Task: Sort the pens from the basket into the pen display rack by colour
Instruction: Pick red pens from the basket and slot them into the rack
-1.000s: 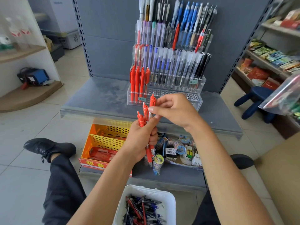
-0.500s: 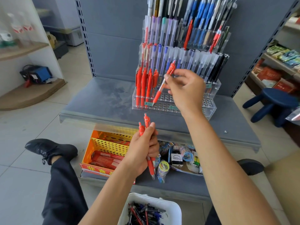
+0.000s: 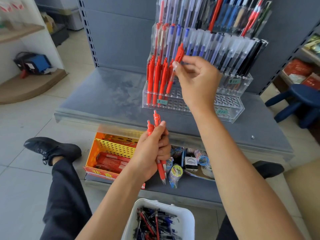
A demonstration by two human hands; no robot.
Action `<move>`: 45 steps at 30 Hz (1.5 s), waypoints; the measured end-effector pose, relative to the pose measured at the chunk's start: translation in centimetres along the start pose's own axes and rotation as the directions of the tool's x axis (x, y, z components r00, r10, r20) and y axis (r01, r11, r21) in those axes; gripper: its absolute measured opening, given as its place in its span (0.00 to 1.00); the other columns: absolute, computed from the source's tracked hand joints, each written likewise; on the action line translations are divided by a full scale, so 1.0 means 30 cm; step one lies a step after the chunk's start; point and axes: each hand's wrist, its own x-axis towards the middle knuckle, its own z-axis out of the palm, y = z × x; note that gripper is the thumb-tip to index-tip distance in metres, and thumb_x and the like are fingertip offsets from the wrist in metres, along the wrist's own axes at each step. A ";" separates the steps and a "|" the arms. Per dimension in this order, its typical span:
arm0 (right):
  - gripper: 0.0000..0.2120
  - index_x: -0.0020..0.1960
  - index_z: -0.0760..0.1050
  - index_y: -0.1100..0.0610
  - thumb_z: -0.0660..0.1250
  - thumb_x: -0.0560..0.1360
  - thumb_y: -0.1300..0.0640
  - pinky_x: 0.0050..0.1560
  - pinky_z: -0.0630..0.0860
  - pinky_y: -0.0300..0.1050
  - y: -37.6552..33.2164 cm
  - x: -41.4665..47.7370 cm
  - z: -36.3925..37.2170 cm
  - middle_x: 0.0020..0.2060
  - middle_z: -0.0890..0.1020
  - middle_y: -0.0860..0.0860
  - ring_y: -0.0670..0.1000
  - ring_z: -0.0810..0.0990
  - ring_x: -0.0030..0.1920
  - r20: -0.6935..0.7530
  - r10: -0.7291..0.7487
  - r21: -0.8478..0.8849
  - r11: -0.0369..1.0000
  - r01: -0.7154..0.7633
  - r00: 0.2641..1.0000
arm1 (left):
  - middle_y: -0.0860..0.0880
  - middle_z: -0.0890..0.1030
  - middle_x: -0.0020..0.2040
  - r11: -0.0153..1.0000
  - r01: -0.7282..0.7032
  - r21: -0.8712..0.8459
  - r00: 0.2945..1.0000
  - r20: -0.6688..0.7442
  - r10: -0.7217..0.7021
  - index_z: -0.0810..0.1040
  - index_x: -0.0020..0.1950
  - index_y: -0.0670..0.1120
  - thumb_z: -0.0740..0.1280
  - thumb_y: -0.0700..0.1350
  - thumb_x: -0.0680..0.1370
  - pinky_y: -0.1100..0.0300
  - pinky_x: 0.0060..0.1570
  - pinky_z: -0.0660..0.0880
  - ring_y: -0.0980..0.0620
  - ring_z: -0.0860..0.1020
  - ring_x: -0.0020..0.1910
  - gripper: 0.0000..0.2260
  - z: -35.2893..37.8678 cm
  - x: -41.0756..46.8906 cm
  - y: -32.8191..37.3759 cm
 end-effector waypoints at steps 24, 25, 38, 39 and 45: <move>0.08 0.40 0.85 0.53 0.75 0.74 0.49 0.44 0.79 0.41 -0.144 -0.210 -0.279 0.32 0.84 0.47 0.45 0.82 0.35 0.668 0.393 -0.187 0.910 -0.369 0.632 | 0.46 0.77 0.37 0.946 -0.078 0.315 0.984 0.178 0.021 0.75 0.54 0.40 0.59 0.46 0.85 0.61 0.32 0.73 0.51 0.74 0.31 0.10 0.086 -0.153 0.016; 0.08 0.40 0.86 0.52 0.75 0.74 0.48 0.45 0.78 0.42 -0.144 -0.202 -0.283 0.33 0.84 0.46 0.43 0.82 0.36 0.627 0.387 -0.165 0.914 -0.370 0.676 | 0.46 0.78 0.37 0.943 -0.079 0.323 0.981 0.193 0.016 0.76 0.55 0.40 0.60 0.46 0.85 0.60 0.33 0.74 0.50 0.76 0.32 0.10 0.093 -0.156 0.012; 0.07 0.52 0.84 0.55 0.75 0.75 0.56 0.41 0.80 0.38 -0.108 -0.109 -0.269 0.39 0.87 0.49 0.47 0.87 0.41 0.332 0.221 0.077 0.963 -0.260 0.917 | 0.46 0.78 0.36 0.964 -0.049 0.261 0.995 0.095 0.025 0.76 0.55 0.43 0.60 0.47 0.85 0.62 0.27 0.67 0.52 0.72 0.27 0.09 0.122 -0.127 0.013; 0.08 0.52 0.84 0.56 0.75 0.75 0.56 0.44 0.82 0.42 -0.096 -0.090 -0.248 0.39 0.87 0.49 0.47 0.87 0.41 0.260 0.188 0.081 0.973 -0.216 0.947 | 0.46 0.77 0.36 0.965 -0.048 0.257 0.996 0.079 0.028 0.76 0.55 0.43 0.60 0.47 0.85 0.62 0.26 0.62 0.53 0.68 0.26 0.09 0.113 -0.119 0.013; 0.06 0.50 0.85 0.54 0.77 0.74 0.55 0.46 0.80 0.32 -0.045 0.027 -0.132 0.39 0.84 0.38 0.35 0.84 0.41 0.063 0.032 -0.010 0.999 -0.032 0.998 | 0.48 0.73 0.33 0.983 -0.030 0.179 0.998 0.055 0.020 0.76 0.54 0.41 0.60 0.45 0.85 0.63 0.25 0.54 0.55 0.59 0.25 0.09 0.065 -0.077 0.033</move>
